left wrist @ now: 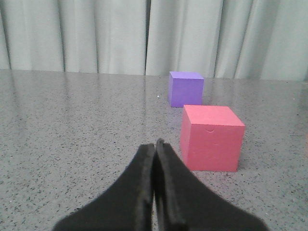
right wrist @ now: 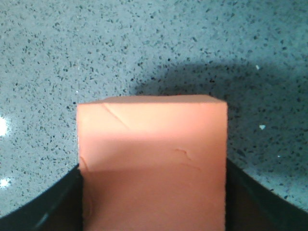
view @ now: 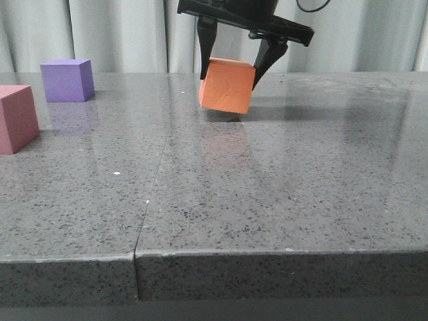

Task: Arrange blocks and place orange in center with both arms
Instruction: 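Lower the orange cube onto the table center and open the right gripper, then raise the right gripper away from the orange cube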

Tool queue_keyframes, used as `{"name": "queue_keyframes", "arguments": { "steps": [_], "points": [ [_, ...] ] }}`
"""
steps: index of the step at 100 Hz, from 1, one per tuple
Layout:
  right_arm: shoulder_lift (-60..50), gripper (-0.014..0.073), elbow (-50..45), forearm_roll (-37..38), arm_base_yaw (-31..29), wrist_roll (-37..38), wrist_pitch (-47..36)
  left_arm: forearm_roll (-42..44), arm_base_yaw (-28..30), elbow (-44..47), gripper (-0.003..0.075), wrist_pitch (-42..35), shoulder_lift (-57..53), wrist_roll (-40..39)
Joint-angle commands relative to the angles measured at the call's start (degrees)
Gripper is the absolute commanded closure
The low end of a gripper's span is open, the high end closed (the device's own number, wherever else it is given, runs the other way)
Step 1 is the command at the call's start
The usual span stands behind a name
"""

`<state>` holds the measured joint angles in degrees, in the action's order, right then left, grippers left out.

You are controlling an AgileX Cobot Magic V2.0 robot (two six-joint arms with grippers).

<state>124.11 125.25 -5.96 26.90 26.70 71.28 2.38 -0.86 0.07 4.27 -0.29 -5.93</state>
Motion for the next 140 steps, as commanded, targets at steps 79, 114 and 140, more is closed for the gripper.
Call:
{"name": "queue_keyframes", "arguments": {
  "steps": [79, 114, 140],
  "points": [
    [-4.5, -0.0030, 4.9, 0.2, -0.1, -0.7, 5.1, -0.5, 0.0, 2.3, 0.0741, -4.8, -1.6, 0.0],
    [-10.3, 0.0034, 5.0, 0.2, -0.1, -2.6, 5.2, -0.5, 0.0, 2.3, 0.0741, -4.8, -1.6, 0.0],
    [-15.2, 0.0501, 1.3, 0.7, -0.1, -5.9, 5.2, -0.5, 0.0, 2.3, 0.0741, -4.8, -1.6, 0.0]
  ]
}}
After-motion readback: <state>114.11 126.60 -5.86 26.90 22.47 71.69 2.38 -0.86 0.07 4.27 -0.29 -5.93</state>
